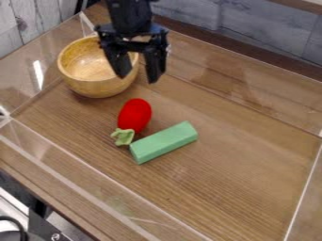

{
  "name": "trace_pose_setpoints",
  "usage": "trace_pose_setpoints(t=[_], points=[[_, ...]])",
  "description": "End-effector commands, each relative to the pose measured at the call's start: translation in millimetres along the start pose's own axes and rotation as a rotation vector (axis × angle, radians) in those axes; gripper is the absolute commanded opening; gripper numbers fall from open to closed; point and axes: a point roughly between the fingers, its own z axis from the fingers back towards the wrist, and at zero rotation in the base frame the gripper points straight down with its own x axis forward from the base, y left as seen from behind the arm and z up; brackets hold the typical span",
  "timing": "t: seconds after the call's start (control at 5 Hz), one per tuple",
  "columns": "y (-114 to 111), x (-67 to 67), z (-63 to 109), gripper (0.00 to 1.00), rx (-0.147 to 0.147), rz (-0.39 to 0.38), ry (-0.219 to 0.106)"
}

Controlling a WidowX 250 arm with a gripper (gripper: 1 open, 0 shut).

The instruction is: Move the red fruit to the left

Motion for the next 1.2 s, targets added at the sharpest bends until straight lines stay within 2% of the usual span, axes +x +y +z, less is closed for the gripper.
trace_pose_setpoints(t=[0.0,0.4,0.8,1.0], points=[[4.4,-3.4,-2.1,1.0,0.036,-0.067,-0.04],[10.5,-8.8,-28.4,1.0,0.055,-0.165,-0.018],[3.6,-13.8,-32.5,1.0,0.076,-0.045,-0.043],[-3.4,-8.4,-34.8,1.0,0.086,-0.055,-0.051]])
